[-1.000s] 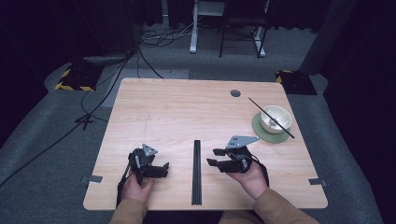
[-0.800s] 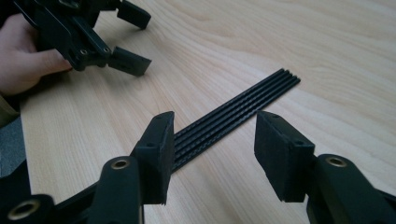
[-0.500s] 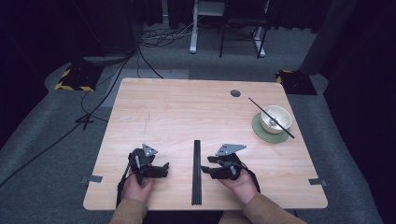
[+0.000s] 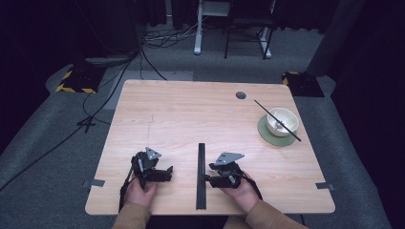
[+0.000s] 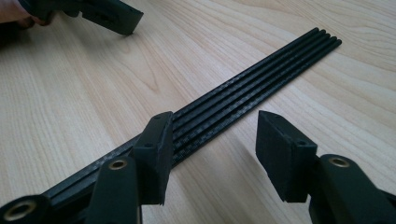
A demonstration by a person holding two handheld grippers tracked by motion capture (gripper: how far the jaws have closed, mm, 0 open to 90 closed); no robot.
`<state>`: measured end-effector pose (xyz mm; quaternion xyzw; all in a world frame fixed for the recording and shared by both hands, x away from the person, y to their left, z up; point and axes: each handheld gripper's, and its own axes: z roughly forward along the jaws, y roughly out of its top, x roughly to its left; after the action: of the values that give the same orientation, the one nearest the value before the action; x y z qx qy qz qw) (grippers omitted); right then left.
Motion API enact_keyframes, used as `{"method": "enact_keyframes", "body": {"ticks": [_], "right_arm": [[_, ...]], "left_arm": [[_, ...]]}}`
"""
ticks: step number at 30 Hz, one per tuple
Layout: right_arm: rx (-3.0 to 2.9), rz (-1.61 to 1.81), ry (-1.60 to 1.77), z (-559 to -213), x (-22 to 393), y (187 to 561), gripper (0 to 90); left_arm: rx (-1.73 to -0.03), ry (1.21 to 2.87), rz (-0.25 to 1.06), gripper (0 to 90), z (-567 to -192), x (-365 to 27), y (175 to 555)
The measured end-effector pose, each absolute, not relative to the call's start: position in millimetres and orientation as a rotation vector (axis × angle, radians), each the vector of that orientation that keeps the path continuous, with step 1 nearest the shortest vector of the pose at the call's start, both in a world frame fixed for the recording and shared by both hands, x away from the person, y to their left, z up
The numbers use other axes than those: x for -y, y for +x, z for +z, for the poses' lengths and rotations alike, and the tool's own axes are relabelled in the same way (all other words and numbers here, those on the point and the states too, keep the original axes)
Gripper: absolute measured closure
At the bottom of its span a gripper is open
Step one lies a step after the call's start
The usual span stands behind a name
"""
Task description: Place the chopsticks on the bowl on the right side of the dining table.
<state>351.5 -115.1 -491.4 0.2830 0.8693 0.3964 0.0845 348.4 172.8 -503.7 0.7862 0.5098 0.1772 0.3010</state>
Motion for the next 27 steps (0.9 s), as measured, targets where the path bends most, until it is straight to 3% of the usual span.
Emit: {"method": "enact_keyframes", "body": {"ticks": [27], "right_arm": [[-2.583,1.108,0.852,-495.5,132.4,351.5,48.4]], "left_arm": [[-1.353,2.086,0.470,0.3,-503.7,-172.8,348.3]]}}
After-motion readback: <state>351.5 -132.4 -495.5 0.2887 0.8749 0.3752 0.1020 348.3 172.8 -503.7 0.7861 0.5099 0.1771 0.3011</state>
